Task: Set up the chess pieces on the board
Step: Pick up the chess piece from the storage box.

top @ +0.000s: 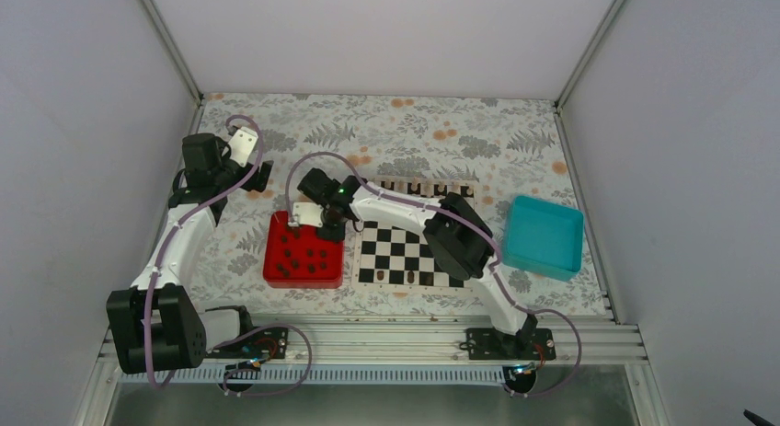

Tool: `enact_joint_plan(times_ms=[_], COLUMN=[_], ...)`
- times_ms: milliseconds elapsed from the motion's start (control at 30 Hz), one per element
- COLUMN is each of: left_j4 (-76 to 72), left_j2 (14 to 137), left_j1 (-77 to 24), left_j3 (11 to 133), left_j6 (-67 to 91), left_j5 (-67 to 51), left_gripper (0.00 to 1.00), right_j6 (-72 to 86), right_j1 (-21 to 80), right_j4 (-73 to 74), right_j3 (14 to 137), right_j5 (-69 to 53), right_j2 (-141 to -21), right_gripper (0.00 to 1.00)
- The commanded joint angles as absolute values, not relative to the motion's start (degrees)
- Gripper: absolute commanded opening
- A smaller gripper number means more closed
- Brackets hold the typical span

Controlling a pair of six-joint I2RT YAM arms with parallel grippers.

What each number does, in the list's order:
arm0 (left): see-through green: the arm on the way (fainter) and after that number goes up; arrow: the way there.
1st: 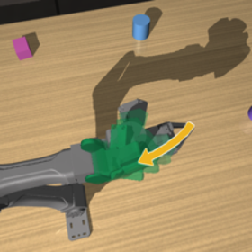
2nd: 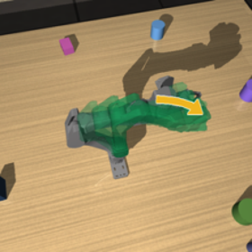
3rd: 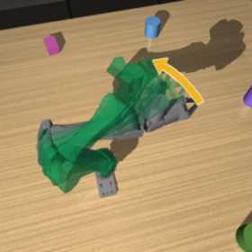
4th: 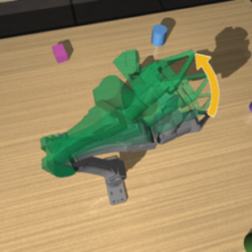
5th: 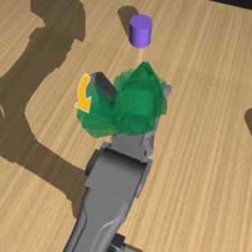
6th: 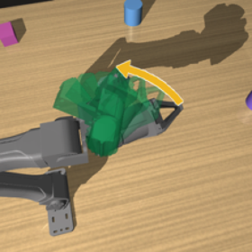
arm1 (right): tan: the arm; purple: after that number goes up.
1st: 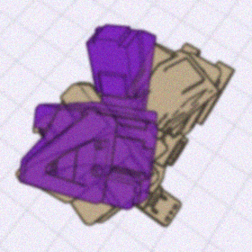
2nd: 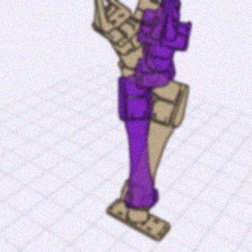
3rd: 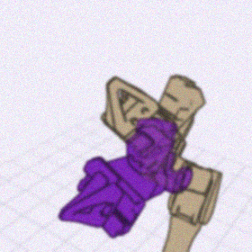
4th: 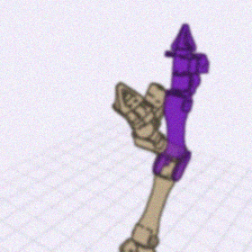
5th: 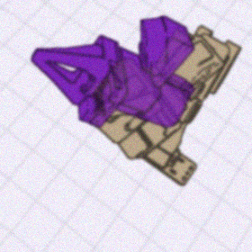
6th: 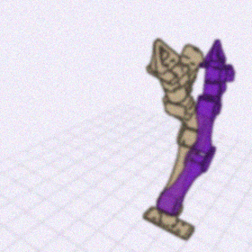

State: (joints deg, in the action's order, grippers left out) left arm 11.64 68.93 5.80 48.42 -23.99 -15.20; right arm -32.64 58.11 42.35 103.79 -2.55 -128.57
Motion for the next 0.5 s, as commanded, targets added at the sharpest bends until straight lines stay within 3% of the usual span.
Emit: enact_joint_plan(times_ms=[0, 167, 467], left_j4=[10.46, 10.45, 10.72], left_j2=[68.01, 67.96, 67.85], left_j1=[6.10, 6.06, 6.06], left_j3=[47.81, 47.85, 48.07], left_j6=[-24.17, -24.17, -23.99], left_j5=[-16.40, -16.57, -16.20], left_gripper=[1.00, 1.00, 1.00], right_j6=[-33.46, -33.41, -32.89], right_j1=[58.54, 58.54, 58.46], right_j4=[42.41, 42.17, 41.48], right_j3=[105.40, 105.20, 103.59], right_j5=[-4.06, -4.49, -6.51], right_j2=[-130.34, -129.85, -124.57], right_gripper=[0.27, 0.15, 0.07])
